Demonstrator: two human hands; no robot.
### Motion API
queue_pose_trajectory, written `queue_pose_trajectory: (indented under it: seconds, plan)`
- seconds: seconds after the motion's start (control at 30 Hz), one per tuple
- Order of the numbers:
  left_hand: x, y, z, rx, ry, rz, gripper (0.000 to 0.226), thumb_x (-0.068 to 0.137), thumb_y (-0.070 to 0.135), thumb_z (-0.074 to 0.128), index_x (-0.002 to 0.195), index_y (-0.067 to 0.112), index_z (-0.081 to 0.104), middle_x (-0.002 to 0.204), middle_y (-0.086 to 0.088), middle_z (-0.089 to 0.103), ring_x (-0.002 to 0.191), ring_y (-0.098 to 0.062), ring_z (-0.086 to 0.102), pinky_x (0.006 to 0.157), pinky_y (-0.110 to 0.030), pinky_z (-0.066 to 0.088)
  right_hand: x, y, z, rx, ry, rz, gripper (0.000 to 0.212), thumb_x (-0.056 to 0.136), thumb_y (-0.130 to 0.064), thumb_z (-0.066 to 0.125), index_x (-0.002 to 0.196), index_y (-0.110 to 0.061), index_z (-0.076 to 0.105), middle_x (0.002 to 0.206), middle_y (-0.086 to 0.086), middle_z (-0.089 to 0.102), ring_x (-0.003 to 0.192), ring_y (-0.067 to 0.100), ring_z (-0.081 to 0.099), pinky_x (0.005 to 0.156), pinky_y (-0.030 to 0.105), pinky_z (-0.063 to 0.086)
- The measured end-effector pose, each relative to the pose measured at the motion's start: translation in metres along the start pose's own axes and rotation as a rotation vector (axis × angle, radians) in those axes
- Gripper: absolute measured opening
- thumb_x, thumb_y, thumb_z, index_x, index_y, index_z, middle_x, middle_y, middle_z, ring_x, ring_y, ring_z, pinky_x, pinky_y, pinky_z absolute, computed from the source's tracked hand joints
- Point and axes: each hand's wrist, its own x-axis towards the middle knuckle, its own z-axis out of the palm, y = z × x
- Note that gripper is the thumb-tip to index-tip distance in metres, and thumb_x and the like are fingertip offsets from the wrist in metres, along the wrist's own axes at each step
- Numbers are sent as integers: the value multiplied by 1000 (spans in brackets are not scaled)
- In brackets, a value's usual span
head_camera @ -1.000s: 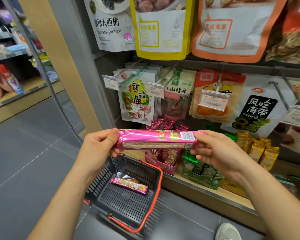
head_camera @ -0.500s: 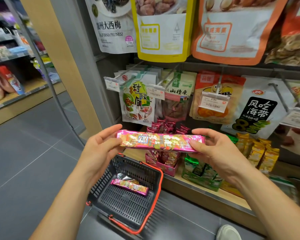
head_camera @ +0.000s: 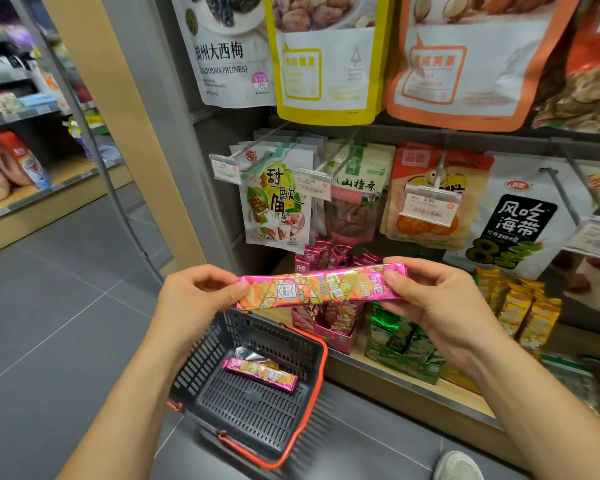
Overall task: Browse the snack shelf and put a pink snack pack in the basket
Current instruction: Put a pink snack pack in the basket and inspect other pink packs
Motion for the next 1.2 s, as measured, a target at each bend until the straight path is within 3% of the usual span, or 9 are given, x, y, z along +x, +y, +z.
queue_pose_trajectory:
  seconds: [0.13, 0.23, 0.47, 0.63, 0.8, 0.9, 1.0, 1.1, 1.2]
  plan:
    - [-9, 3, 9, 188, -134, 154, 22, 82, 16, 74, 83, 38, 75, 86, 17, 73, 83, -3, 68, 71, -20, 52, 3, 1, -2, -12, 49, -21, 15, 85, -5, 67, 96, -11, 75, 89, 10, 76, 84, 19, 74, 63, 22, 58]
    - [-22, 6, 26, 422, -158, 350, 15, 88, 30, 67, 98, 39, 74, 91, 31, 69, 90, 8, 63, 75, -20, 51, 3, 7, 3, -52, 41, -38, 15, 87, -6, 66, 95, -14, 75, 88, 10, 76, 83, 18, 74, 66, 23, 58]
    - [-43, 9, 65, 567, -389, 643, 42, 99, 39, 44, 140, 29, 50, 128, 14, 62, 114, 1, 54, 94, -16, 42, 0, 21, 19, -166, -84, -53, 19, 94, -6, 58, 103, -11, 74, 87, 10, 76, 82, 17, 73, 70, 25, 59]
    - [-41, 2, 72, 445, -424, 605, 42, 100, 31, 49, 141, 37, 46, 129, 20, 59, 117, 7, 52, 96, -16, 42, -3, 24, 25, -290, -236, 5, 30, 97, -5, 53, 124, -9, 63, 100, 9, 74, 86, 16, 71, 76, 29, 59]
    - [-43, -5, 80, 87, -398, 359, 38, 87, 10, 70, 113, 37, 69, 104, 18, 72, 98, -1, 67, 86, -20, 52, -2, 23, 22, -513, -339, 7, 41, 88, -18, 69, 128, -24, 59, 108, 9, 72, 97, 31, 70, 86, 50, 57]
    - [-46, -7, 88, 35, -413, 254, 29, 82, 10, 74, 96, 35, 69, 91, 11, 73, 87, -5, 70, 79, -22, 55, -1, 23, 19, -798, -340, -148, 41, 85, -26, 73, 125, -25, 63, 106, -7, 71, 95, 9, 69, 87, 42, 56]
    - [-39, -9, 88, 120, -413, 308, 20, 84, 20, 73, 93, 36, 70, 87, 15, 72, 83, -3, 69, 76, -22, 56, 0, 20, 16, -952, -269, -274, 36, 83, -33, 74, 117, -27, 68, 93, -15, 71, 84, -2, 67, 81, 35, 57]
    - [-27, -15, 84, 329, -491, 264, 20, 88, 22, 68, 91, 42, 68, 82, 19, 69, 75, 2, 65, 71, -17, 53, 1, 16, 13, -949, -175, -407, 7, 88, -30, 69, 95, -32, 68, 84, -19, 71, 80, -3, 65, 74, 26, 56]
    - [-10, -24, 80, 533, -663, 138, 26, 89, 18, 64, 105, 39, 67, 87, 15, 67, 73, -1, 62, 75, -20, 52, 5, 5, 12, -903, -36, -523, 21, 92, -25, 64, 104, -42, 63, 85, -24, 69, 87, -7, 63, 75, 15, 49]
